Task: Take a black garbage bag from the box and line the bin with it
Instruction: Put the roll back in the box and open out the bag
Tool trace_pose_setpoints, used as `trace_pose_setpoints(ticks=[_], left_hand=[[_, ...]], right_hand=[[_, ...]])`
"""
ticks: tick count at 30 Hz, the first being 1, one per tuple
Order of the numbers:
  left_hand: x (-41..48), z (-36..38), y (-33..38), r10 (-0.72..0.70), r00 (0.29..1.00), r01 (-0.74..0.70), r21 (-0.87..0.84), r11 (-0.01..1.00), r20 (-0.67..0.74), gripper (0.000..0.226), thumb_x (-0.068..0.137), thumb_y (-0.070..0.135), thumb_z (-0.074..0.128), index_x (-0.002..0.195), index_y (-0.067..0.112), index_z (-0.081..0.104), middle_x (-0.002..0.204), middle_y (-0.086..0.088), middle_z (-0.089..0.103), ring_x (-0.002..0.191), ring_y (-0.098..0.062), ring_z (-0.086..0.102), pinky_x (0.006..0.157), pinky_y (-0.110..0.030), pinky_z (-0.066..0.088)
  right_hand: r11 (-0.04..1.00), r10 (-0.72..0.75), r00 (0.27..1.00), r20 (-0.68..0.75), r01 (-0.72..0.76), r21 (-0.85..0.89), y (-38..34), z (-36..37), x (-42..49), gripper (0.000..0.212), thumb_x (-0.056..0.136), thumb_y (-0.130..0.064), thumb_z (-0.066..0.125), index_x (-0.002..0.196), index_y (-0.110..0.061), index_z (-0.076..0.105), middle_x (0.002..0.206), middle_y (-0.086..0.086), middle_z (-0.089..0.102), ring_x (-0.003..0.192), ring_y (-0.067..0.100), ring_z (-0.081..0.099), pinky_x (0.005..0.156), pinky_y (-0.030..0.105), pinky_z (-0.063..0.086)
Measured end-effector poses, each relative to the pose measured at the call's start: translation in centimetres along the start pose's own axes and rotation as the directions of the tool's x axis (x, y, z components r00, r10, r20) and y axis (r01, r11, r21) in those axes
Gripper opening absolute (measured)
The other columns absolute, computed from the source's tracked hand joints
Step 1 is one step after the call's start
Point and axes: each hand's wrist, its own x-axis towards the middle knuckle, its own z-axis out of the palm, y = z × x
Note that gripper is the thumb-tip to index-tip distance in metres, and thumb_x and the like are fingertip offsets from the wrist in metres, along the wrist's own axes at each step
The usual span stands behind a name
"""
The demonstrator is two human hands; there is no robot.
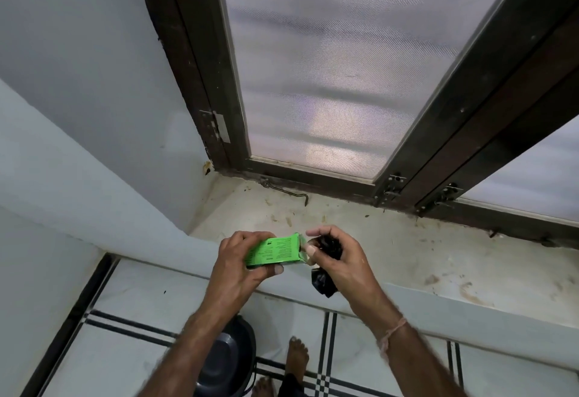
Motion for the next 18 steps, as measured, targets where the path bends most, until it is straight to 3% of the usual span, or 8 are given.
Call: trace_pose_setpoints(ticks=[5,9,12,16,18], left_hand=[[1.9,0.3,-0.4,0.022,0.999,-0.020,0.063,0.998,-0.042,0.059,0.072,0.039,0.090,0.126,0.039,0.068,0.114,0.016,0.058,0.113,-0.013,0.043,0.084,-0.015,0.036],[5.4,0.0,-0.7,0.080,0.995,-0.062,0.251,0.966,-0.062,0.060,0.074,0.038,0.089,0.129,0.035,0.068,0.120,0.003,0.058,0.120,-0.022,0.043,0.086,-0.035,0.046],[6.9,0.2,-1.4,0.050,0.999,-0.047,0.343,0.938,0.001,0.064,0.077,0.037,0.087,0.137,0.034,0.063,0.128,-0.002,0.057,0.128,-0.028,0.043,0.094,-0.042,0.046],[6.8,0.2,-1.8,0.055,0.998,-0.052,0.408,0.912,0.003,0.079,0.073,0.041,0.088,0.145,0.033,0.057,0.147,-0.008,0.050,0.142,-0.034,0.038,0.109,-0.052,0.038],[5.7,0.1,-1.5,0.082,0.993,-0.029,0.476,0.879,-0.090,0.083,0.070,0.047,0.088,0.145,0.028,0.056,0.150,-0.010,0.046,0.142,-0.035,0.038,0.110,-0.056,0.039]], right_hand=[[1.000,0.031,1.000,-0.003,-0.031,0.006,0.4,0.6,1.2,0.023,0.094,-0.004,0.072,0.114,-0.014,0.078,0.092,-0.008,0.076,0.078,0.006,0.067,0.076,0.022,0.055],[0.998,0.067,0.996,-0.057,-0.067,-0.013,0.7,1.6,3.9,0.029,0.095,-0.005,0.071,0.122,-0.015,0.076,0.107,-0.002,0.075,0.086,0.008,0.067,0.075,0.019,0.055],[0.991,0.078,0.996,-0.043,-0.082,-0.107,1.4,2.4,5.3,0.031,0.095,-0.009,0.071,0.123,-0.021,0.074,0.112,-0.002,0.074,0.087,0.006,0.067,0.081,0.020,0.054],[0.988,0.092,0.993,-0.076,-0.100,-0.114,2.0,2.1,5.0,0.027,0.095,-0.018,0.074,0.122,-0.021,0.075,0.107,-0.005,0.072,0.085,0.000,0.067,0.083,0.021,0.056],[0.988,0.117,0.987,-0.112,-0.128,-0.091,1.9,2.0,4.0,0.021,0.096,-0.028,0.073,0.115,-0.022,0.075,0.097,-0.004,0.072,0.078,0.003,0.067,0.080,0.024,0.056]])
